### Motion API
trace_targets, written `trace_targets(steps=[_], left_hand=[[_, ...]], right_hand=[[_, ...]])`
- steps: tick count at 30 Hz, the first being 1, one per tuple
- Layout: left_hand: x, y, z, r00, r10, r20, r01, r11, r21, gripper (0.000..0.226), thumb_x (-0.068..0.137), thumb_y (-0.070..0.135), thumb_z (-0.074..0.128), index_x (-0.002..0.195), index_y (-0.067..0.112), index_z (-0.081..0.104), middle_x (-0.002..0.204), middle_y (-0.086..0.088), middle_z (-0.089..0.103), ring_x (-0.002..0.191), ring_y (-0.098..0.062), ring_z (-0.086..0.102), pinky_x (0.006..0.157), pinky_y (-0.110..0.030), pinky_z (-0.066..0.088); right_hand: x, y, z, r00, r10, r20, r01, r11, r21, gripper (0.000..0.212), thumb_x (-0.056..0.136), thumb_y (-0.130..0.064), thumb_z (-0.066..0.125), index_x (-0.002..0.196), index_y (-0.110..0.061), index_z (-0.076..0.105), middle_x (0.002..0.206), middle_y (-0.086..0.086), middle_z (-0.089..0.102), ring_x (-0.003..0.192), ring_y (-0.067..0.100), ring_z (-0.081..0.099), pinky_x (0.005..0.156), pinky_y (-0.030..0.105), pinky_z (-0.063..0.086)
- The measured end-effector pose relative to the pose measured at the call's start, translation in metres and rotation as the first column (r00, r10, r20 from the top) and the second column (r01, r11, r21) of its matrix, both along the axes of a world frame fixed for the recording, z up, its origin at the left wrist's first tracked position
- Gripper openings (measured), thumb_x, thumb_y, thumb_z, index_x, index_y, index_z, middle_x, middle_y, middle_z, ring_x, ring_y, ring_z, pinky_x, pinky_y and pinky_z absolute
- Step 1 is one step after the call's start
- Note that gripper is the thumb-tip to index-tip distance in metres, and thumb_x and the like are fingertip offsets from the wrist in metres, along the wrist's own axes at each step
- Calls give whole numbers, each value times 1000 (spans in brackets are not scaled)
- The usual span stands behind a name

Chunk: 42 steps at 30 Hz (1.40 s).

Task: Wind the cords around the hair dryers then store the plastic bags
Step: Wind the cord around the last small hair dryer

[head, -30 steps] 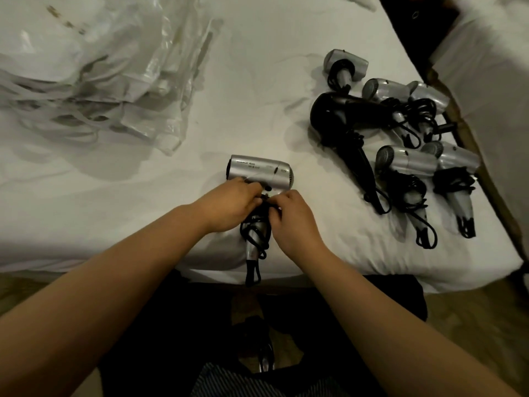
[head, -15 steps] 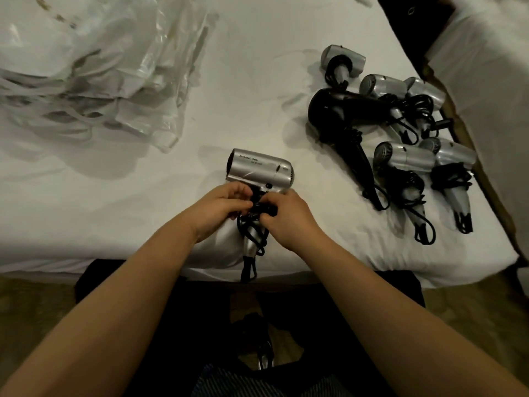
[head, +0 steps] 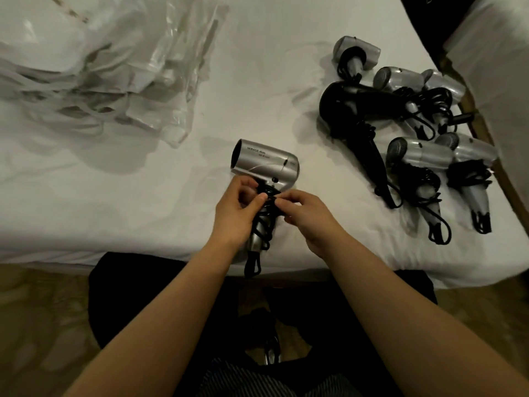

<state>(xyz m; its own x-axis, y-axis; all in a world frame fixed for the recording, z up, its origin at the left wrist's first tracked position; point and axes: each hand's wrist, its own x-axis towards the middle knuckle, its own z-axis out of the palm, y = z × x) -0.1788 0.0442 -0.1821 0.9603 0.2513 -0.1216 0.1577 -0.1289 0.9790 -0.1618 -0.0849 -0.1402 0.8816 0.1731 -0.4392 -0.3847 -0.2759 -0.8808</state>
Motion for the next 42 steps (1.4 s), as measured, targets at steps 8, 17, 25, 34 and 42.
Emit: trace_targets(steps=[8, 17, 25, 34, 42], left_hand=[[-12, -2, 24, 997, 49, -67, -16, 906, 422, 31, 95, 40, 49, 86, 16, 66, 76, 4, 62, 77, -16, 59, 65, -25, 39], [-2, -22, 34, 967, -147, -210, 251, 712, 656, 49, 101, 39, 34, 65, 12, 51, 62, 1, 40, 64, -19, 44, 60, -29, 29], [-9, -21, 31, 984, -18, -178, 69, 955, 287, 45, 100, 24, 41, 68, -3, 57, 65, -15, 55, 64, -24, 48, 63, -38, 37], [-11, -15, 25, 979, 24, -200, 31, 963, 267, 44, 100, 25, 40, 77, -7, 59, 73, -16, 57, 71, -25, 51, 62, -33, 34], [-19, -5, 23, 978, 40, -206, -59, 994, -87, 35, 99, 23, 43, 76, 7, 63, 77, -11, 63, 72, -16, 57, 67, -24, 44]], right_hand=[[4, 7, -3, 973, 42, 228, 17, 968, -250, 7, 91, -17, 57, 84, -18, 58, 83, -6, 58, 81, 14, 55, 73, 26, 42], [7, 3, -7, 835, 393, 385, -74, 773, -630, 17, 96, -11, 42, 99, -4, 58, 102, 12, 55, 89, 25, 52, 74, 31, 39], [14, 7, -5, 853, 343, 394, -63, 816, -574, 19, 97, -16, 44, 100, -3, 57, 109, 10, 50, 90, 21, 49, 78, 25, 37], [21, 3, 4, 760, 549, 348, -105, 632, -768, 24, 100, -12, 37, 113, -1, 54, 118, 15, 50, 104, 25, 50, 77, 25, 36], [24, -1, 2, 938, 250, 238, -112, 873, -475, 22, 94, -35, 52, 96, -15, 60, 85, 2, 61, 74, 20, 58, 69, 32, 47]])
